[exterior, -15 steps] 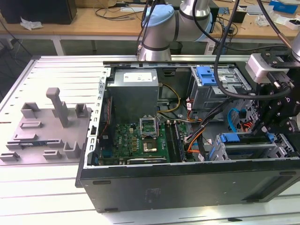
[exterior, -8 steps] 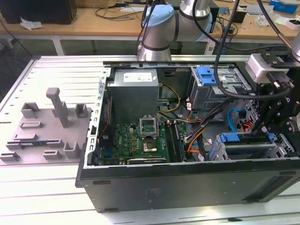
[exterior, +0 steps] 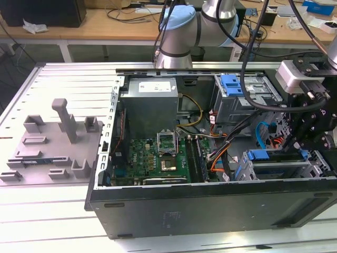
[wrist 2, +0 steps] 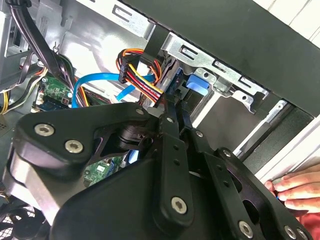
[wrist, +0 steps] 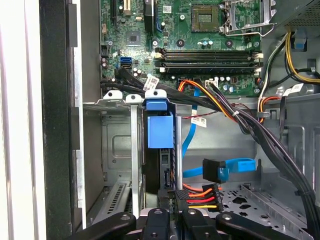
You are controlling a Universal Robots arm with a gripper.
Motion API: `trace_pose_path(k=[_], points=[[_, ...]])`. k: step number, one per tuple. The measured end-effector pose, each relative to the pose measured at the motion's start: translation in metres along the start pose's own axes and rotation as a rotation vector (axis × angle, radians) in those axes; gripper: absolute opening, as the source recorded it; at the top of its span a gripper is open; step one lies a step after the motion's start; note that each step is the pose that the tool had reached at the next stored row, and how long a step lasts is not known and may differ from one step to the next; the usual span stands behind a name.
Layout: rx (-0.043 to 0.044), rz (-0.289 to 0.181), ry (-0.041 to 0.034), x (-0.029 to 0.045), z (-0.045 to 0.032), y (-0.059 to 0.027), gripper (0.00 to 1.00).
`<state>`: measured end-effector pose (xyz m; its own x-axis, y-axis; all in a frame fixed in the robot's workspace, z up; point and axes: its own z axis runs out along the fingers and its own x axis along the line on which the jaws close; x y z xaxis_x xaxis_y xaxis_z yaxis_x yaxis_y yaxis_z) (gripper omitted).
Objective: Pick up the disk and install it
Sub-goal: 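Insert the first disk wire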
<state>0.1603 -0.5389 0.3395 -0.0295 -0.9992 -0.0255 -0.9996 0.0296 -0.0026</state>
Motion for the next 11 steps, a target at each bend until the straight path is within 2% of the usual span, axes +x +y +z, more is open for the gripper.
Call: trace_pose_path(k=[5, 6, 7, 11], points=[[-0.0001, 0.000, 0.0001, 0.0000, -0.0016, 0.0010, 0.18], [-0.0001, 0.000, 0.0002, -0.0001, -0.0031, 0.0010, 0.24], [0.0000, 0.000, 0.0001, -0.0005, -0.0078, 0.0010, 0.30], [0.0000, 0.000, 0.0017, -0.0022, -0.0203, 0.0010, 0.30]])
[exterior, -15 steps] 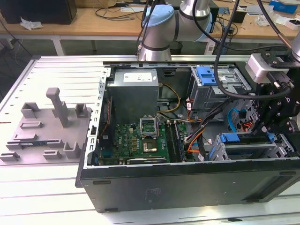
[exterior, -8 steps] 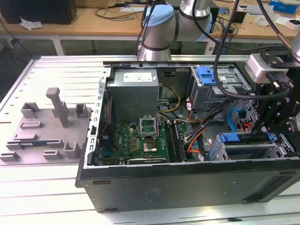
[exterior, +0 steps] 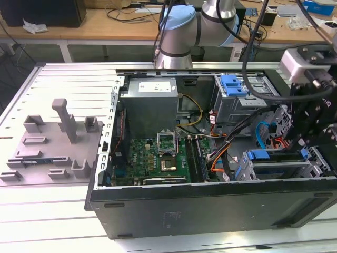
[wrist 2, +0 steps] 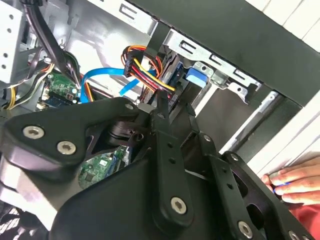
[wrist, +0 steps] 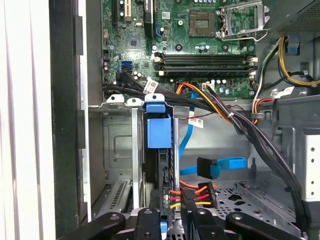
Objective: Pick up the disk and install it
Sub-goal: 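Insert the first disk wire, then insert the second disk wire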
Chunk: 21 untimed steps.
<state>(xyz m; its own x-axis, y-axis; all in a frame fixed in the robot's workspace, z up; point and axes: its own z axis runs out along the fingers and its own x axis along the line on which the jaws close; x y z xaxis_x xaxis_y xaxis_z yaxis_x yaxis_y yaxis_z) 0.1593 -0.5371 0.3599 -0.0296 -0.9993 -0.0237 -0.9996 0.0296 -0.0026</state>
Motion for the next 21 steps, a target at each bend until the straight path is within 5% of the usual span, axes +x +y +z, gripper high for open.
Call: trace_pose_path(k=[7, 15, 17, 21], points=[[0.0003, 0.000, 0.0103, -0.0110, -0.0179, 0.0002, 0.30], [0.0017, 0.000, 0.0567, -0.0352, -0.0277, 0.0010, 0.30], [0.0028, 0.000, 0.0929, -0.0459, -0.0289, 0.0015, 0.30], [0.0029, 0.000, 0.0941, -0.0460, -0.0289, 0.0017, 0.30]])
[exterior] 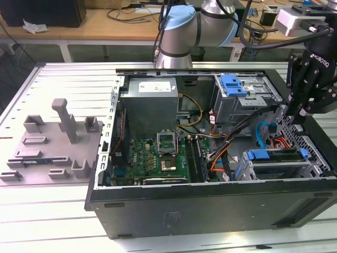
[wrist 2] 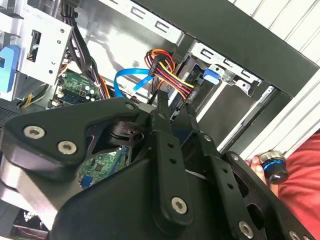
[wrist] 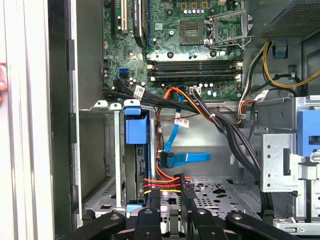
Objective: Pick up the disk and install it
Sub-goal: 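Insert the second disk wire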
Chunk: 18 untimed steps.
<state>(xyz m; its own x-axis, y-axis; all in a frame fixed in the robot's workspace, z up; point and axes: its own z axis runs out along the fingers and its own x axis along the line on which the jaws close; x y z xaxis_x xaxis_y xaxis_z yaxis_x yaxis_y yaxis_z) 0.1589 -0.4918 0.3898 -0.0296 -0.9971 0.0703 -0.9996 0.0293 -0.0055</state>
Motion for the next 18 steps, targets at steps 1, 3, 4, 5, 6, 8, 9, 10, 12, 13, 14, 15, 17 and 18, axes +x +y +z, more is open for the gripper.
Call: trace_pose_path(k=[1, 3, 4, 5, 6, 8, 9, 10, 12, 13, 14, 15, 17, 18], points=[[0.0000, 0.000, 0.0001, 0.0000, 0.0000, 0.0000, 0.30], [0.0001, 0.000, 0.0004, 0.0000, 0.0000, 0.0001, 0.30], [0.0001, 0.000, 0.0004, 0.0000, 0.0000, 0.0001, 0.30], [0.0001, 0.000, 0.0005, 0.0000, 0.0000, 0.0001, 0.30], [0.0001, 0.000, 0.0005, -0.0001, 0.0000, 0.0001, 0.30], [0.0001, 0.000, 0.0007, -0.0001, 0.0000, 0.0001, 0.30], [0.0002, 0.000, 0.0008, -0.0001, 0.0000, 0.0001, 0.30], [0.0002, 0.000, 0.0012, -0.0002, 0.0000, 0.0001, 0.30], [0.0004, 0.000, 0.0112, -0.0029, -0.0002, 0.0003, 0.30], [0.0007, 0.000, 0.0192, -0.0039, -0.0003, 0.0003, 0.30], [0.0009, -0.001, 0.0259, -0.0044, -0.0004, 0.0003, 0.30], [0.0012, -0.001, 0.0338, -0.0049, -0.0004, 0.0004, 0.30], [0.0016, -0.001, 0.0486, -0.0061, -0.0002, 0.0012, 0.30], [0.0018, -0.001, 0.0549, -0.0070, -0.0002, 0.0018, 0.30]])
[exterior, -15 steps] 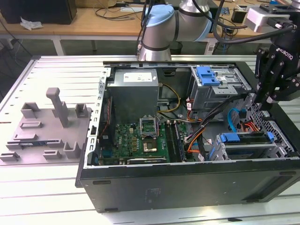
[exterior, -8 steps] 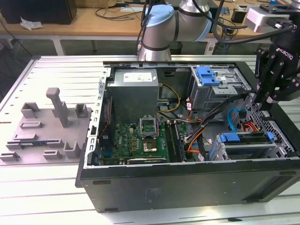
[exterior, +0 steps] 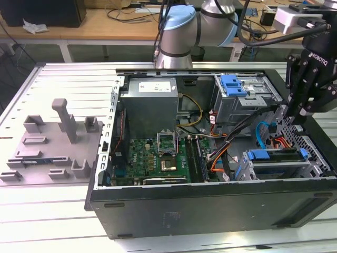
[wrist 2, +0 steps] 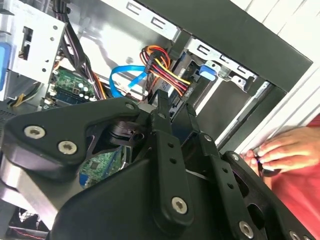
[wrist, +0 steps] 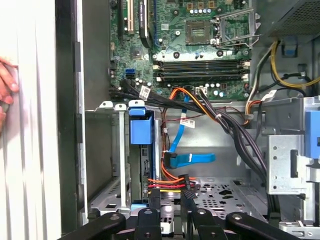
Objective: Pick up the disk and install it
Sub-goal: 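Insert the second disk wire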
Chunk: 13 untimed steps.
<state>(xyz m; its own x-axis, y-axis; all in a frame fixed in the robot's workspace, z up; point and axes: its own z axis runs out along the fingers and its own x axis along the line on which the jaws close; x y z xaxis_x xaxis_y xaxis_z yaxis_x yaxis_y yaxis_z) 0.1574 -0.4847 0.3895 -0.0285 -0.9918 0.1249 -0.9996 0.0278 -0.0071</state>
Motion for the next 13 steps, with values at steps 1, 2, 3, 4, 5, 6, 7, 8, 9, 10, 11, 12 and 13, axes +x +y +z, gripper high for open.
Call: trace_pose_path(k=[1, 2, 3, 4, 5, 6, 7, 8, 9, 10, 11, 12, 13], points=[[0.0002, 0.000, 0.0054, -0.0011, -0.0002, 0.0008, 0.30], [0.0003, 0.000, 0.0093, -0.0019, -0.0003, 0.0013, 0.30], [0.0004, 0.000, 0.0149, -0.0032, -0.0004, 0.0022, 0.30], [0.0005, 0.000, 0.0189, -0.0043, -0.0005, 0.0030, 0.30], [0.0007, 0.000, 0.0237, -0.0056, -0.0006, 0.0038, 0.30], [0.0008, 0.000, 0.0281, -0.0069, -0.0008, 0.0047, 0.30], [0.0010, 0.000, 0.0341, -0.0088, -0.0010, 0.0058, 0.30], [0.0011, 0.000, 0.0387, -0.0102, -0.0012, 0.0066, 0.30], [0.0013, 0.000, 0.0442, -0.0122, -0.0013, 0.0078, 0.30], [0.0014, 0.000, 0.0478, -0.0135, -0.0014, 0.0085, 0.30], [0.0015, 0.000, 0.0525, -0.0155, -0.0015, 0.0096, 0.30], [0.0016, 0.000, 0.0561, -0.0170, -0.0017, 0.0104, 0.30], [0.0017, -0.001, 0.0594, -0.0184, -0.0016, 0.0112, 0.30]])
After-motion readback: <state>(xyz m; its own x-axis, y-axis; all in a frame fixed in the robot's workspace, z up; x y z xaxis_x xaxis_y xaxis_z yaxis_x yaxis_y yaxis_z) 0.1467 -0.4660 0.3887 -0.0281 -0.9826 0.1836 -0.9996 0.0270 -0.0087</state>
